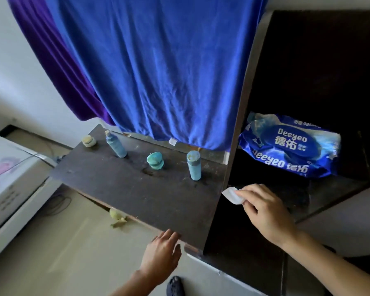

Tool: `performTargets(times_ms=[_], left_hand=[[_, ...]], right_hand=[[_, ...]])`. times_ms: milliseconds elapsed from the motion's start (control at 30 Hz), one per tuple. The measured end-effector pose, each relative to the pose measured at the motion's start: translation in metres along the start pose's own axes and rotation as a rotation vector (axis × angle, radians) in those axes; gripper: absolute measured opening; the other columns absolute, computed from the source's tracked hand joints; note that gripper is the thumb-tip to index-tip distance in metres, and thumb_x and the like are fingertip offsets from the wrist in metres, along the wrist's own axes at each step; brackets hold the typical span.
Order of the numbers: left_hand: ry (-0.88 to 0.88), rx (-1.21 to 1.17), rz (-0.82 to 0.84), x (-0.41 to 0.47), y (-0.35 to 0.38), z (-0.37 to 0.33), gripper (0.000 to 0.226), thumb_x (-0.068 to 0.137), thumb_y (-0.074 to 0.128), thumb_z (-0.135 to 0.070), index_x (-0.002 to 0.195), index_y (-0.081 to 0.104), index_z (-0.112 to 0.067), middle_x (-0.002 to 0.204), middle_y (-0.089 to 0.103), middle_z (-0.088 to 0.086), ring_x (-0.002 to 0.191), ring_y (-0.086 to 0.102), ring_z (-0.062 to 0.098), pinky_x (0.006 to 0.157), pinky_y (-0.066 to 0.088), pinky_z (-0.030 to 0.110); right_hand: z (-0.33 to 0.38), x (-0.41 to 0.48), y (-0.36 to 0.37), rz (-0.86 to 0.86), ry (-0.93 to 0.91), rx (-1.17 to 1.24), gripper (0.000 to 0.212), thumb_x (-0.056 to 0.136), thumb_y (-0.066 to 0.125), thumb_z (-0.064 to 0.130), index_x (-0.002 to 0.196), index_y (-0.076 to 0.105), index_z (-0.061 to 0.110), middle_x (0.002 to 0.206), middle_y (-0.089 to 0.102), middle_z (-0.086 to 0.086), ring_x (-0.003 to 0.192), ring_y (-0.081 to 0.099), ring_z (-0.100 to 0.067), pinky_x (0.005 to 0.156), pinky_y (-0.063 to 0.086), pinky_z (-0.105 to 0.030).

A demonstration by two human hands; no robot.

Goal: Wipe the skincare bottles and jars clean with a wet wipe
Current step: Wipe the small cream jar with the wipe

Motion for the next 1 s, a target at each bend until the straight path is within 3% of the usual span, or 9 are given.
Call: performTargets(times_ms=[100, 233, 433, 667, 1000], left_hand=[[-0.149, 0.005, 0.107, -0.026, 0.016, 0.048, 0.021, 0.078, 0.052, -0.031, 0.093, 0.065, -0.024, 0.084, 0.065, -0.007, 0.076, 0.067, 0.017, 0.059, 0.050, 0.024], [-0.304, 0.031, 0.190, -0.054, 0.018, 0.116, 0.032, 0.093, 0.043, -0.030, 0.121, 0.055, -0.019, 0.117, 0.059, -0.001, 0.111, 0.056, 0.021, 0.087, 0.044, 0.032], [-0.428, 0.024, 0.231, -0.099, -0.003, 0.229, 0.032, 0.094, 0.040, -0.029, 0.122, 0.052, -0.019, 0.122, 0.057, 0.000, 0.115, 0.053, 0.021, 0.089, 0.043, 0.033], [-0.556, -0.028, 0.176, -0.126, -0.043, 0.332, 0.032, 0.094, 0.041, -0.031, 0.123, 0.051, -0.021, 0.122, 0.057, -0.003, 0.115, 0.053, 0.019, 0.085, 0.045, 0.032], [-0.574, -0.035, 0.107, -0.062, -0.090, 0.432, 0.034, 0.094, 0.041, -0.033, 0.125, 0.051, -0.023, 0.122, 0.057, -0.006, 0.115, 0.053, 0.016, 0.086, 0.044, 0.029]], right_hand=[[0.017, -0.004, 0.065, 0.166, 0.036, 0.024, 0.030, 0.072, 0.067, -0.003, 0.097, 0.069, 0.014, 0.092, 0.064, 0.003, 0.086, 0.060, -0.019, 0.069, 0.054, -0.032], [0.055, -0.008, 0.160, 0.401, 0.055, 0.010, 0.020, 0.075, 0.059, 0.006, 0.091, 0.066, 0.018, 0.089, 0.063, 0.006, 0.085, 0.059, -0.019, 0.064, 0.052, -0.031], [0.142, 0.003, 0.278, 0.611, 0.075, 0.008, 0.019, 0.074, 0.055, 0.015, 0.088, 0.066, 0.021, 0.087, 0.063, 0.002, 0.087, 0.060, -0.023, 0.065, 0.050, -0.034], [0.228, 0.062, 0.347, 0.685, -0.013, -0.013, 0.022, 0.080, 0.053, 0.019, 0.099, 0.064, 0.023, 0.095, 0.061, 0.001, 0.094, 0.057, -0.021, 0.071, 0.048, -0.034], [0.261, 0.165, 0.421, 0.690, -0.044, 0.039, 0.023, 0.077, 0.050, 0.022, 0.095, 0.064, 0.025, 0.093, 0.061, 0.005, 0.093, 0.058, -0.020, 0.067, 0.049, -0.033]])
Point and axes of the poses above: each hand's wrist, its own x-axis towards the middle knuckle, its own y-axis out of the palm, z = x × y, the point moved 7 cm from there along x, towards the middle knuckle
